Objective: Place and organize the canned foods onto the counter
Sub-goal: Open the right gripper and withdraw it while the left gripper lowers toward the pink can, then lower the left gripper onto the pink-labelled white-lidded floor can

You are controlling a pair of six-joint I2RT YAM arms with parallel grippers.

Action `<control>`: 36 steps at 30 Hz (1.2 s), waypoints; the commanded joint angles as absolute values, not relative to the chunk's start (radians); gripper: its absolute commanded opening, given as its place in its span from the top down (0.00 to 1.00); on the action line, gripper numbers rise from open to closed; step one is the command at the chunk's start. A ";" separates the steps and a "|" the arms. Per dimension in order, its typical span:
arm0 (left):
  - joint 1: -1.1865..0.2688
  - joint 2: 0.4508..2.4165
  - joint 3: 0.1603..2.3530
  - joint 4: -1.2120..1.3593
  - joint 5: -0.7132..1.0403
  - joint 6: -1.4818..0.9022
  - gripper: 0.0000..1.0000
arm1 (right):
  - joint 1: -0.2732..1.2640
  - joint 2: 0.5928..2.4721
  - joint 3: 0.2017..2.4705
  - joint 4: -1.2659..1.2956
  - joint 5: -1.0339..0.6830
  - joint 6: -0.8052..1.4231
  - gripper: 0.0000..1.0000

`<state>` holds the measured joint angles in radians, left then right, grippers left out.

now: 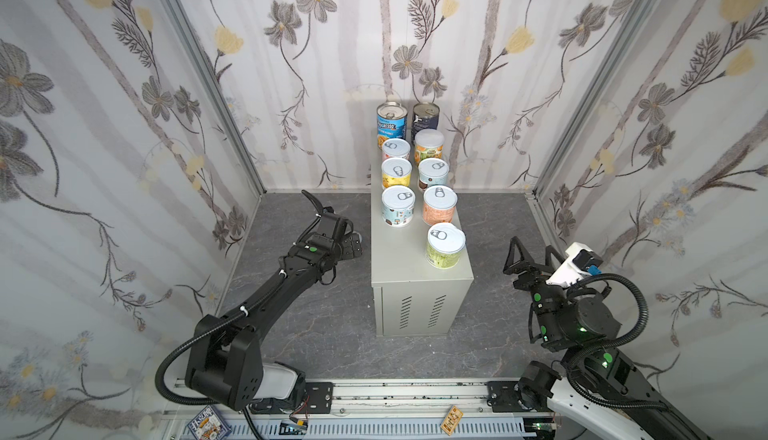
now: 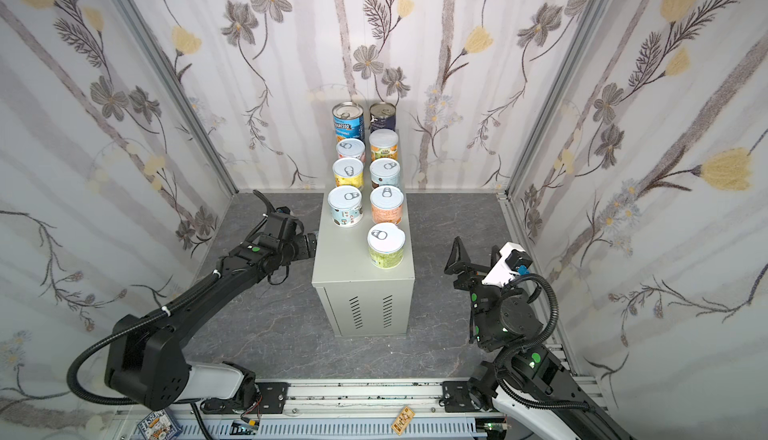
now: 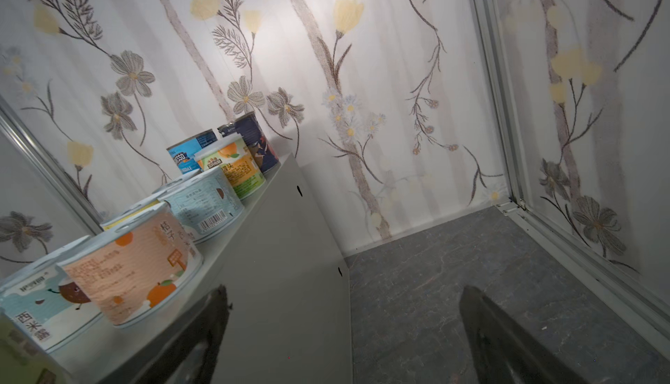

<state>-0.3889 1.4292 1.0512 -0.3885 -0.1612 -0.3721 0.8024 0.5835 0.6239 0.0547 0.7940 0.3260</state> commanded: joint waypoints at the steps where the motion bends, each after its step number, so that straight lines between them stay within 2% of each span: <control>1: -0.381 1.535 1.099 -0.341 -0.102 -0.385 0.00 | 0.776 0.582 0.577 0.107 0.828 0.446 0.00; 12: -0.328 1.828 1.285 -0.363 -0.006 -0.351 0.00 | 0.760 0.601 0.552 0.094 0.817 0.465 0.00; 19: -0.327 1.948 1.380 -0.405 -0.106 -0.355 0.00 | 0.755 0.601 0.545 0.091 0.816 0.471 0.00; 31: -0.322 1.997 1.412 -0.403 -0.173 -0.362 0.00 | 0.752 0.596 0.553 0.066 0.802 0.470 0.00; 36: -0.318 2.001 1.403 -0.402 -0.148 -0.349 0.07 | 0.750 0.600 0.554 0.063 0.795 0.472 0.00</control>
